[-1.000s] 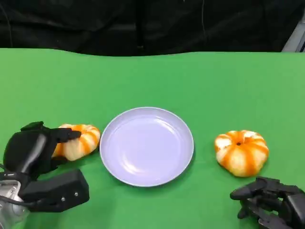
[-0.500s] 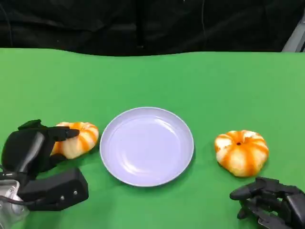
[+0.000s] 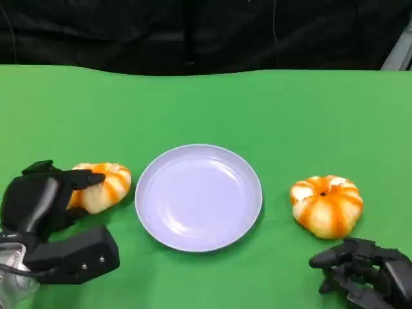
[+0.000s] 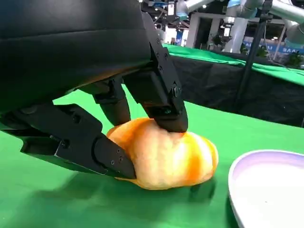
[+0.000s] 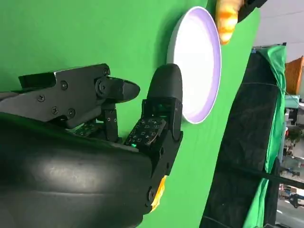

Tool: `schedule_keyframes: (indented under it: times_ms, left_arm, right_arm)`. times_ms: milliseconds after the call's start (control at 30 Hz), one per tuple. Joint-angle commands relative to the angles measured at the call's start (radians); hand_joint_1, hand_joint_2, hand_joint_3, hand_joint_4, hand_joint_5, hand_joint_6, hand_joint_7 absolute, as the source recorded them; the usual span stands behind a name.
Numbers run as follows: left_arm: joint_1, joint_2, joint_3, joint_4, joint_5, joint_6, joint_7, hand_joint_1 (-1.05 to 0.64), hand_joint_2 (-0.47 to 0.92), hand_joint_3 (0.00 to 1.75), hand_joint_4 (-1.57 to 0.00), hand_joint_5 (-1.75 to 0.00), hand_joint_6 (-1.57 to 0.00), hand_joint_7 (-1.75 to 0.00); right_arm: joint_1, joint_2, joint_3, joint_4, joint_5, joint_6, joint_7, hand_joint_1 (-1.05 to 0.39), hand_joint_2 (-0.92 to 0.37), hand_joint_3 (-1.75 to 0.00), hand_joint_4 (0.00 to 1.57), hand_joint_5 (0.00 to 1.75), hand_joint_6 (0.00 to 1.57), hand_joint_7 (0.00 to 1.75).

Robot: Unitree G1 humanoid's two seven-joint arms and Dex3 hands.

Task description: Grasp the bread from the table and place it into the plate.

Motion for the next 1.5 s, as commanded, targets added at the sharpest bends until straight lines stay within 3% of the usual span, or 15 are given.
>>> schedule_keyframes:
  times_ms: [33, 633, 967, 1167, 1500]
  left_arm:
    - [-0.005, 0.024, 0.010, -0.007, -0.005, -0.011, 0.018, -0.05, 0.86, 0.00, -0.69, -1.06, -1.27, -0.04]
    - [0.022, 0.049, 0.031, -0.093, -0.009, -0.062, 0.047, -0.06, 0.86, 0.00, -0.75, -0.97, -1.26, -0.02]
    - [0.043, 0.057, 0.038, -0.142, 0.010, -0.069, 0.073, -0.06, 0.87, 0.00, -0.74, -1.00, -1.28, -0.02]
    - [0.100, 0.082, 0.054, -0.337, 0.035, -0.075, 0.089, -0.04, 0.87, 0.00, -0.65, -1.20, -1.27, -0.02]
    - [0.169, 0.073, 0.077, -0.531, 0.042, -0.073, 0.026, -0.01, 0.86, 0.00, -0.67, -1.17, -1.29, -0.02]
  right_arm:
    - [-0.005, -0.008, -0.001, 0.007, -0.005, -0.013, -0.010, 0.03, -0.92, -0.38, 0.73, 1.33, 0.90, 0.75]
    - [-0.009, -0.010, -0.003, 0.018, 0.005, -0.015, -0.002, 0.04, -0.92, -0.39, 0.73, 1.33, 0.89, 0.75]
    - [-0.006, -0.009, -0.003, 0.014, 0.009, -0.012, 0.001, 0.03, -0.92, -0.38, 0.73, 1.33, 0.89, 0.75]
    - [-0.005, -0.011, -0.003, 0.021, 0.000, -0.021, -0.002, 0.03, -0.92, -0.38, 0.73, 1.34, 0.89, 0.75]
    - [-0.007, -0.008, -0.001, 0.016, 0.000, -0.013, -0.007, 0.02, -0.92, -0.38, 0.71, 1.33, 0.89, 0.74]
